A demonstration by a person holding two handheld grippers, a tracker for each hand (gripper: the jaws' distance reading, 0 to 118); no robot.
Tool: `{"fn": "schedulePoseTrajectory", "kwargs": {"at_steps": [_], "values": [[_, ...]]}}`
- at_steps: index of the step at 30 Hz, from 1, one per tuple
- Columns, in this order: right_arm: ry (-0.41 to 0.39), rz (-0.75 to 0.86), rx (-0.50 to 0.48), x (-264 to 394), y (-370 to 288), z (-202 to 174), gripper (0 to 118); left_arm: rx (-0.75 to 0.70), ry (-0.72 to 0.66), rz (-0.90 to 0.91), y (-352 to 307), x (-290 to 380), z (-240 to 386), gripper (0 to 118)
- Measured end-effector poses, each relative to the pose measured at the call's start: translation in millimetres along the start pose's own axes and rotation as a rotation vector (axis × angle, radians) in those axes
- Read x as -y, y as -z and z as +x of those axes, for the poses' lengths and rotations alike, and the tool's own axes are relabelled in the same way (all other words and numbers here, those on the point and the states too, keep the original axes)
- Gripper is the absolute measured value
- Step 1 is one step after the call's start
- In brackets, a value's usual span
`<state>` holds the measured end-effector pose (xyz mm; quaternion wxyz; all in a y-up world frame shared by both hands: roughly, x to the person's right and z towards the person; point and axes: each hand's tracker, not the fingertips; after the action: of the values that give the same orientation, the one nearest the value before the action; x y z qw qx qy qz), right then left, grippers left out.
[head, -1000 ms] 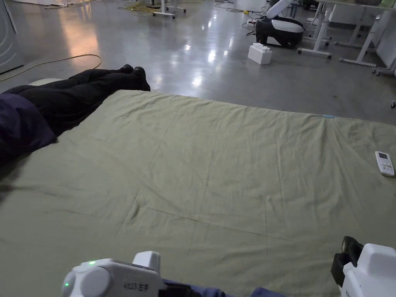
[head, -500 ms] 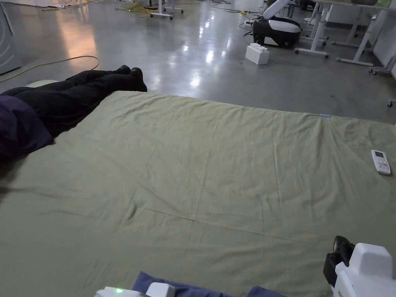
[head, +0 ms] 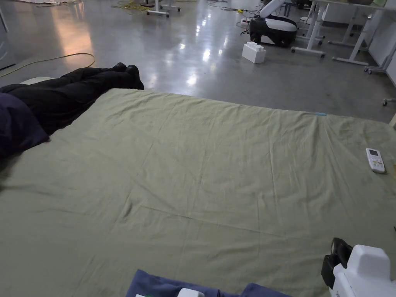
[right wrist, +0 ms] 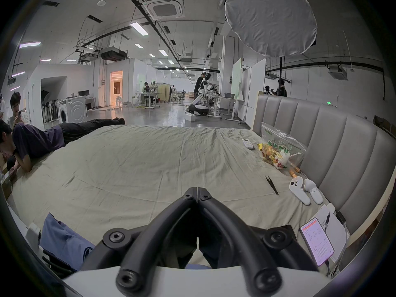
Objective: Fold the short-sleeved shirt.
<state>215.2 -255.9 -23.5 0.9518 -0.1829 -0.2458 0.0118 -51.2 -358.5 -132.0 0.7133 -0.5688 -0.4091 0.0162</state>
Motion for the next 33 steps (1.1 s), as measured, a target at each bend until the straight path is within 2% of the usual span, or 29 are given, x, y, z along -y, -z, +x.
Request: {"fn": "schedulePoseTrajectory", "kwargs": {"at_steps": [4,8,9,12,13,14,16,22,24,27,29,30,33], "values": [[-0.002,0.001,-0.002,-1.3,-1.0,0.8,1,0.056,-0.065,0.018,-12.8,-3.3,-14.2,18],[-0.001,0.008,-0.006,-5.7,-1.8,3.6,1,0.092,-0.075,0.09,-55.7,-9.1,-39.6,21],[-0.002,0.009,-0.006,-6.8,-1.6,3.9,1,0.104,-0.077,0.11,-67.8,-10.2,-49.3,26],[0.001,0.016,-0.007,-10.4,-2.3,3.9,1,0.106,-0.109,0.156,-99.3,-12.0,-86.9,66],[0.004,0.018,-0.007,-11.2,-2.0,3.7,1,0.084,-0.118,0.169,-109.0,-10.9,-103.2,75],[0.008,0.018,-0.008,-11.6,-1.5,3.5,1,0.068,-0.133,0.185,-115.0,-9.8,-115.5,78],[0.019,0.015,-0.013,-11.6,0.1,2.6,1,0.025,-0.191,0.208,-123.0,-6.1,-140.8,78],[0.029,0.005,-0.03,-11.4,3.3,-3.6,1,0.113,-0.324,0.197,-109.4,14.1,-206.1,79],[0.033,0.002,-0.035,-11.4,3.5,-5.2,1,0.191,-0.364,0.172,-92.9,21.1,-220.3,79],[0.033,-0.002,-0.033,-11.0,3.6,-6.4,1,0.343,-0.391,0.261,-88.1,23.1,-224.5,79],[0.035,-0.004,-0.034,-10.8,3.7,-6.7,1,0.399,-0.45,0.209,-73.8,20.4,-222.5,79],[0.035,-0.006,-0.033,-10.6,3.7,-6.9,1,0.421,-0.459,0.197,-68.0,20.0,-220.3,79],[0.039,-0.011,-0.03,-9.5,3.1,-6.2,1,0.416,-0.361,0.228,-58.5,16.2,-202.4,78]]}}
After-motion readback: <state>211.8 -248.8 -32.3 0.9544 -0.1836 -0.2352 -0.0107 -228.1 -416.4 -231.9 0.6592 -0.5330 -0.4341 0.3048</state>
